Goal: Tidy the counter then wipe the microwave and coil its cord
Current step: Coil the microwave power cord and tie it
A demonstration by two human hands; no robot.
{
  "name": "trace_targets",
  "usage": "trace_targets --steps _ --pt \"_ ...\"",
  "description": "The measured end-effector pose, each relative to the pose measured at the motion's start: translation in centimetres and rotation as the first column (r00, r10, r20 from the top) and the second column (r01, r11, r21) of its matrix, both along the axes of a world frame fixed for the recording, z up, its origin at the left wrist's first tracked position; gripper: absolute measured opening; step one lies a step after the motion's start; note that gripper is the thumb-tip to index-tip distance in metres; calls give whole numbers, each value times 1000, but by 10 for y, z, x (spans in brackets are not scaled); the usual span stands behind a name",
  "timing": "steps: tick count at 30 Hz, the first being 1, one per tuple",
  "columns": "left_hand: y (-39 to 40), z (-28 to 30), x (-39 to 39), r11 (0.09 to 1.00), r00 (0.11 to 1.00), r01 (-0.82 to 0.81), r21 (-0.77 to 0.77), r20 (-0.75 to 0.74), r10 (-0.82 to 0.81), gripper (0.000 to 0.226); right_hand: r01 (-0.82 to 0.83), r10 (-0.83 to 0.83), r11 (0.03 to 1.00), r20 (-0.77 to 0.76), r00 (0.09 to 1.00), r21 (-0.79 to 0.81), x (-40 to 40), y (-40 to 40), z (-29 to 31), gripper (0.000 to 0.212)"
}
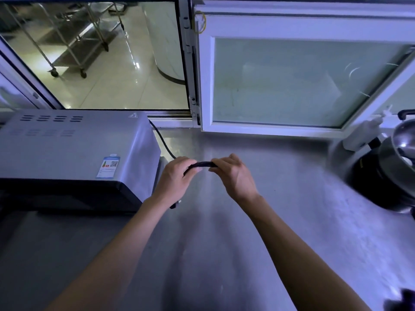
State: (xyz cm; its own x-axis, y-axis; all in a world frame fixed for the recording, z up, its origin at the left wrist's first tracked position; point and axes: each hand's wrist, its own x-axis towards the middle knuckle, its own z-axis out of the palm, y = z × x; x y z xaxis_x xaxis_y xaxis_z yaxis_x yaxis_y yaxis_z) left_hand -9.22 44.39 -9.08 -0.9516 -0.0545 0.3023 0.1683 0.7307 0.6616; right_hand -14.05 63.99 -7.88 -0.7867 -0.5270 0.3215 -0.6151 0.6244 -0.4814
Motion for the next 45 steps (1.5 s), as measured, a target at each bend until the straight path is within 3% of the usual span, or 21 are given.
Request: trace_targets --steps 5,9,13,17,20,23,28,32,36,41,45 --pt "-15 1 -7 999 1000 3 48 14 -4 17 82 -83 996 -26 996 -42 1 -13 8 15" --pt "-27 4 -10 976 996 63 207 43 -74 18 207 -209 976 -32 977 -73 5 -28 15 12" --pt "-40 10 -20 985 994 69 156 74 -81 40 364 -339 910 151 929 -197 0 -41 22 11" --pt "-49 16 -39 980 989 95 173 98 -113 48 449 -351 829 315 882 -333 -8 -57 34 15" --pt "-53 19 -54 978 986 121 171 93 -138 42 520 -352 745 417 838 -416 -17 -72 42 16" --pt "-58 19 -66 965 980 152 213 90 -175 28 556 -355 677 449 820 -483 -26 -89 48 15" --pt "-69 12 -76 939 964 211 272 103 -246 35 599 -342 581 502 794 -552 -39 -109 51 17" --pt "-70 10 -78 923 946 214 321 168 -278 50 610 -335 546 518 787 -574 -45 -123 48 15" --pt "-72 10 -83 938 935 245 244 198 -296 56 641 -331 510 556 762 -574 -51 -130 45 21" --pt "-69 15 -81 936 932 292 197 159 -325 45 652 -314 479 579 752 -588 -56 -132 45 24" --pt "-64 16 -79 957 948 214 198 196 -253 26 646 -278 457 592 756 -612 -61 -129 49 23"
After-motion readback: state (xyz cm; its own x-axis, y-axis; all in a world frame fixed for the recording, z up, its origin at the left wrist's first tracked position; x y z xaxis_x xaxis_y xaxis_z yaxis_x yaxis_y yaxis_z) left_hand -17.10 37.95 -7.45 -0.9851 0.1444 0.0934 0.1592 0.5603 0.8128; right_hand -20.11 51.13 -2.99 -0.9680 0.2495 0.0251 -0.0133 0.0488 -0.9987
